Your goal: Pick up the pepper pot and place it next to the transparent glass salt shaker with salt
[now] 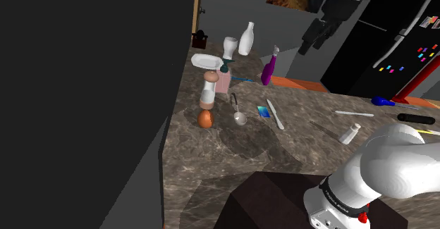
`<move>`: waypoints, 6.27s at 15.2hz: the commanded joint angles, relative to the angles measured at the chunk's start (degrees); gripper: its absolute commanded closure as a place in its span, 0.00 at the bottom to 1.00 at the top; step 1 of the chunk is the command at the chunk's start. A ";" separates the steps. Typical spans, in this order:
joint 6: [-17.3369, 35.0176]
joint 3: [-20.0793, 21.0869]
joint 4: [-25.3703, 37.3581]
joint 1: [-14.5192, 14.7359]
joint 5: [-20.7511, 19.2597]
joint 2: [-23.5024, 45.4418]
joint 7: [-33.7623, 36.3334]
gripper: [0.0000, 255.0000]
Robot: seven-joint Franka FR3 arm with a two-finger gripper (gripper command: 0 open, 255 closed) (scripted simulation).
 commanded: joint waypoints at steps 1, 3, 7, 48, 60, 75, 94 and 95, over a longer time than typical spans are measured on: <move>0.00 0.00 0.00 0.00 0.00 0.00 0.00 0.00; 2.58 -0.07 0.56 0.46 0.82 3.97 0.34 0.00; 7.29 -0.22 2.51 1.42 2.55 12.26 0.75 0.00; 23.07 0.95 27.45 5.51 14.17 61.27 -1.51 1.00; 18.94 0.88 30.10 5.49 13.87 59.76 -0.97 1.00; 8.10 0.77 38.96 5.38 13.36 57.72 0.30 1.00; -7.17 0.69 56.12 5.13 13.20 59.53 1.86 1.00; -8.06 0.69 57.29 5.11 13.21 59.80 1.95 1.00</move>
